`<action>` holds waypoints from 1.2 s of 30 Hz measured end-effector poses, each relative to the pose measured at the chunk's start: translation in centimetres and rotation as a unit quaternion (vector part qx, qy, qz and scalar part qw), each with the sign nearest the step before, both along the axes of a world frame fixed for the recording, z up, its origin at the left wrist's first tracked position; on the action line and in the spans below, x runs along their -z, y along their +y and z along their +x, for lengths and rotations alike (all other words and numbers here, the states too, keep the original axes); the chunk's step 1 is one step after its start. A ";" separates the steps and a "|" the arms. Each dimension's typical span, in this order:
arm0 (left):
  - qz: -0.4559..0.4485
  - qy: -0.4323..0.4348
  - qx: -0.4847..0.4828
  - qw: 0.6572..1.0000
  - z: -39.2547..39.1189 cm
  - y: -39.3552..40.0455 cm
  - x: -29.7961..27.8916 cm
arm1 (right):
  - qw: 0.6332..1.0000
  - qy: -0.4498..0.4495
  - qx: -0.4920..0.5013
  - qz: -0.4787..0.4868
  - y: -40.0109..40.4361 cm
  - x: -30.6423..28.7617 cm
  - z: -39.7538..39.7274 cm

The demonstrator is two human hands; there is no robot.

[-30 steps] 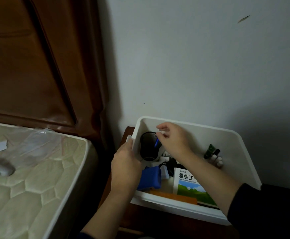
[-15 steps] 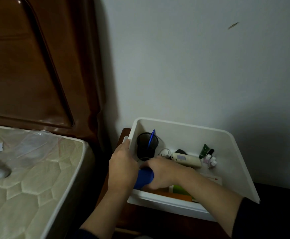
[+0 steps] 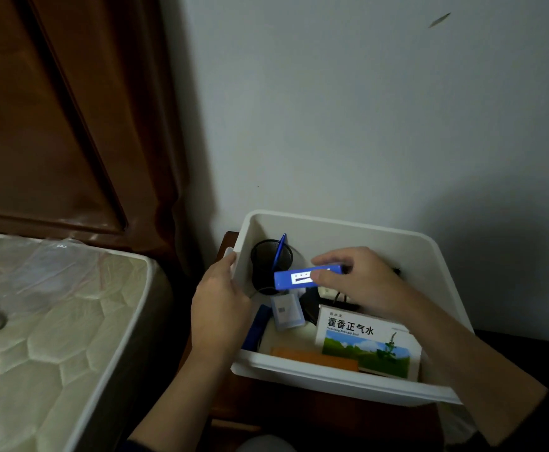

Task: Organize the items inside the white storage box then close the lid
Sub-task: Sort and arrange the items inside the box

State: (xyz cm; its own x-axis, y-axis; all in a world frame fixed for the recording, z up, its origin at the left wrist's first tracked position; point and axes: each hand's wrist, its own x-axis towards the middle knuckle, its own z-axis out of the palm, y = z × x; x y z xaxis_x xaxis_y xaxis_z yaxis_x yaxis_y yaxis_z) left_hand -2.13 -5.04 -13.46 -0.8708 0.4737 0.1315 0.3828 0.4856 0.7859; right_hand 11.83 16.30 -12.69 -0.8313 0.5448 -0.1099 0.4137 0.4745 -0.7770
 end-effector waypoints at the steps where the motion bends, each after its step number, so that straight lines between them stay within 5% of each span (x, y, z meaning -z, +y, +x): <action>1: 0.001 -0.003 -0.002 1.000 0.0 0.0 0.0 | 1.000 0.015 0.017 -0.010 0.4 0.1 0.3; 7: -0.015 0.015 -0.002 1.000 -0.1 0.1 0.7 | 0.999 0.034 0.032 -0.026 1.2 0.9 1.2; 13: -0.121 0.138 0.052 0.982 0.3 0.3 0.9 | 0.999 0.017 0.012 -0.030 1.2 1.7 1.9; 27: -0.254 0.236 0.176 0.921 0.3 0.9 1.1 | 0.967 -0.094 -0.199 0.129 -3.7 3.1 1.3; 29: -0.240 0.207 0.245 0.916 0.5 1.2 1.1 | 0.962 -0.110 -0.210 0.138 -4.4 3.3 1.3; 33: -0.259 0.006 0.344 0.903 0.4 1.8 1.0 | 0.952 -0.137 -0.234 0.139 -4.9 3.1 1.2; 36: -0.311 -0.016 0.347 0.885 0.0 2.1 1.3 | 0.978 -0.111 -0.176 -0.018 -3.0 1.9 0.7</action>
State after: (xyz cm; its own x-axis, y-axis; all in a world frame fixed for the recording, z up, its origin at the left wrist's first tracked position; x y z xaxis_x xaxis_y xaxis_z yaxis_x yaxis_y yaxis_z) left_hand -2.17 -2.90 -14.74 -0.3410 0.8672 -0.3628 0.7404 0.4856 0.4648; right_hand 12.54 13.32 -14.62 -0.9200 0.2210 -0.3236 0.3902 0.5918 -0.7053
